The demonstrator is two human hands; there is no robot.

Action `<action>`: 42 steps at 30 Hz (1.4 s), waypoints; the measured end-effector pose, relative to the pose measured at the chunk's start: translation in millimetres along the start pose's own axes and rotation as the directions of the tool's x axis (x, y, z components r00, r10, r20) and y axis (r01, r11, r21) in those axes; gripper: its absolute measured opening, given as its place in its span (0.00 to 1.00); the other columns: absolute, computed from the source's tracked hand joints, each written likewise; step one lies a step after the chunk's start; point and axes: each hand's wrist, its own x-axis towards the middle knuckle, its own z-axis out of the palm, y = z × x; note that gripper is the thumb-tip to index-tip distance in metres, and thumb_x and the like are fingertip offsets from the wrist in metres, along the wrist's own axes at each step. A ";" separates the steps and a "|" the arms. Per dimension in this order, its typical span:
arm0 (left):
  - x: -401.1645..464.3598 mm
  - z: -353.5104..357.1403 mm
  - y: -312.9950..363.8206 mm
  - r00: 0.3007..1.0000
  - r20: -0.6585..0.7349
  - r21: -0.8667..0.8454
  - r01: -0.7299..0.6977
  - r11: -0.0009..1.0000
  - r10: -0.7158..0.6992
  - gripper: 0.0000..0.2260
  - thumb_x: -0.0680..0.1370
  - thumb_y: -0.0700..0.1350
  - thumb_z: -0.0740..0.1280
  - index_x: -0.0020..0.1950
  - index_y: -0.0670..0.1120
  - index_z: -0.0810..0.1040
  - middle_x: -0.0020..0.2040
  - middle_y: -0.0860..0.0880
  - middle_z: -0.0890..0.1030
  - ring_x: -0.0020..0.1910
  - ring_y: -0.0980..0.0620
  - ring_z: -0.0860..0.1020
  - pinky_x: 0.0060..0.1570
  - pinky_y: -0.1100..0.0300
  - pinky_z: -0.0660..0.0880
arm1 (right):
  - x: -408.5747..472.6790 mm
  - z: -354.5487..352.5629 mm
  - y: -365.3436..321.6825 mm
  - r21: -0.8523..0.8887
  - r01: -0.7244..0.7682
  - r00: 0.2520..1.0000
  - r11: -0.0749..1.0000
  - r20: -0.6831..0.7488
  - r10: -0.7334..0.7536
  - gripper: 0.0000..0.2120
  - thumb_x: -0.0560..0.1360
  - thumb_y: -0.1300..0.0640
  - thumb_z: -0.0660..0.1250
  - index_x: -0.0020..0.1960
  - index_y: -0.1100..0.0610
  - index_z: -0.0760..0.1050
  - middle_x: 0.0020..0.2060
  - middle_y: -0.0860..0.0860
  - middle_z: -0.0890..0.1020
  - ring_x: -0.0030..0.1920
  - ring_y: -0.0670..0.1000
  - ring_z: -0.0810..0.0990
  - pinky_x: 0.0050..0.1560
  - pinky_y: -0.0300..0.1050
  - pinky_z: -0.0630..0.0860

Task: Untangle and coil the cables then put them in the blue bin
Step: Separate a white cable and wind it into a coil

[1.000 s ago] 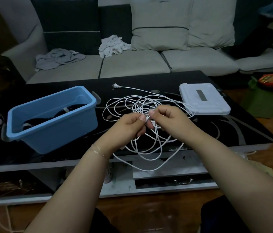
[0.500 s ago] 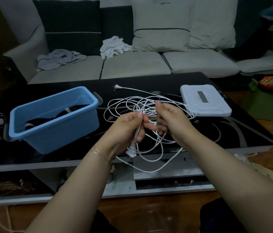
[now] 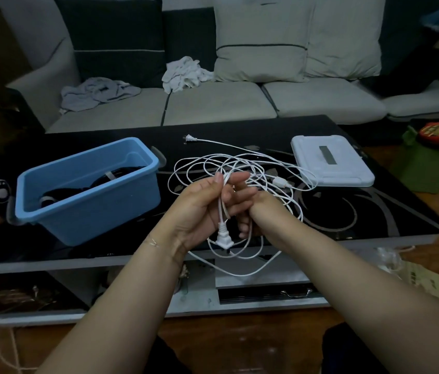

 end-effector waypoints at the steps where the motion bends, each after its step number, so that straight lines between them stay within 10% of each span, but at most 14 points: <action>1: 0.5 -0.2 0.4 1.000 -0.017 -0.012 -0.002 1.000 0.001 0.18 0.77 0.47 0.58 0.59 0.35 0.74 0.29 0.53 0.76 0.40 0.54 0.84 0.45 0.58 0.81 | -0.6 1.9 0.2 -0.008 0.011 1.000 1.000 0.013 -0.011 0.18 0.81 0.48 0.55 0.41 0.58 0.73 0.20 0.49 0.69 0.20 0.48 0.70 0.28 0.41 0.72; 4: 1.2 -1.2 2.1 0.996 -0.087 -0.032 -0.012 0.999 0.009 0.20 0.78 0.48 0.59 0.64 0.36 0.72 0.41 0.51 0.84 0.21 0.61 0.70 0.28 0.68 0.72 | -2.6 6.2 1.4 -0.053 0.080 0.993 0.995 0.087 -0.075 0.21 0.82 0.44 0.53 0.42 0.58 0.72 0.23 0.50 0.68 0.22 0.49 0.69 0.30 0.42 0.72; 9: 3.0 -3.8 5.6 0.983 -0.179 -0.122 -0.072 0.990 0.049 0.16 0.80 0.47 0.57 0.60 0.38 0.73 0.61 0.42 0.81 0.18 0.61 0.64 0.24 0.72 0.66 | -9.4 11.4 1.7 -0.315 0.250 0.962 0.915 0.190 -0.197 0.16 0.83 0.53 0.51 0.42 0.46 0.74 0.28 0.50 0.73 0.26 0.46 0.71 0.31 0.43 0.71; 15: 1.7 -5.2 6.9 0.986 -0.156 -0.180 -0.078 0.981 0.049 0.11 0.79 0.48 0.58 0.43 0.43 0.72 0.61 0.40 0.80 0.55 0.47 0.82 0.44 0.56 0.81 | -13.4 7.6 -1.7 -0.470 0.283 0.949 0.836 0.265 -0.173 0.13 0.83 0.56 0.53 0.65 0.56 0.70 0.56 0.58 0.80 0.57 0.56 0.78 0.58 0.49 0.73; 18: 3.9 -6.6 9.5 0.969 -0.221 -0.134 -0.140 0.981 0.108 0.16 0.84 0.48 0.52 0.41 0.44 0.71 0.64 0.39 0.78 0.61 0.43 0.79 0.50 0.50 0.80 | -15.9 10.2 1.5 -0.532 0.275 0.950 0.801 0.278 -0.142 0.08 0.83 0.57 0.54 0.55 0.57 0.71 0.39 0.53 0.82 0.43 0.53 0.80 0.46 0.46 0.73; 26: 8.0 -11.0 2.2 0.883 -0.271 0.592 -0.160 0.790 0.382 0.12 0.85 0.45 0.51 0.44 0.45 0.67 0.73 0.48 0.68 0.56 0.51 0.82 0.52 0.58 0.80 | -22.3 9.3 1.7 -0.752 0.399 0.917 0.525 0.348 -0.198 0.07 0.79 0.50 0.61 0.47 0.53 0.72 0.36 0.48 0.76 0.39 0.51 0.74 0.38 0.46 0.67; 34: 6.0 -22.2 -1.5 0.918 -0.065 0.987 0.001 0.161 0.391 0.09 0.84 0.46 0.56 0.49 0.45 0.73 0.57 0.53 0.82 0.33 0.59 0.79 0.41 0.55 0.76 | -26.4 -6.7 -12.7 -0.755 0.460 0.886 0.467 0.354 -0.301 0.08 0.77 0.49 0.62 0.39 0.46 0.71 0.29 0.45 0.75 0.32 0.43 0.72 0.34 0.44 0.69; 39: 1.7 -12.9 -4.9 0.959 -0.053 0.961 -0.027 0.275 0.277 0.10 0.83 0.44 0.56 0.50 0.47 0.77 0.38 0.61 0.81 0.32 0.54 0.81 0.33 0.58 0.78 | -20.9 -19.3 -19.3 -0.736 0.516 0.847 0.438 0.364 -0.387 0.07 0.78 0.50 0.65 0.44 0.50 0.79 0.43 0.47 0.80 0.50 0.47 0.78 0.50 0.49 0.74; 42: 0.6 -9.3 -5.1 0.986 -0.081 0.949 0.031 0.313 0.148 0.12 0.84 0.45 0.55 0.44 0.45 0.73 0.27 0.57 0.78 0.22 0.53 0.75 0.25 0.61 0.70 | -21.3 -26.0 -17.6 -0.777 0.491 0.824 0.394 0.267 -0.500 0.12 0.71 0.37 0.64 0.37 0.45 0.73 0.37 0.42 0.78 0.42 0.43 0.76 0.40 0.42 0.71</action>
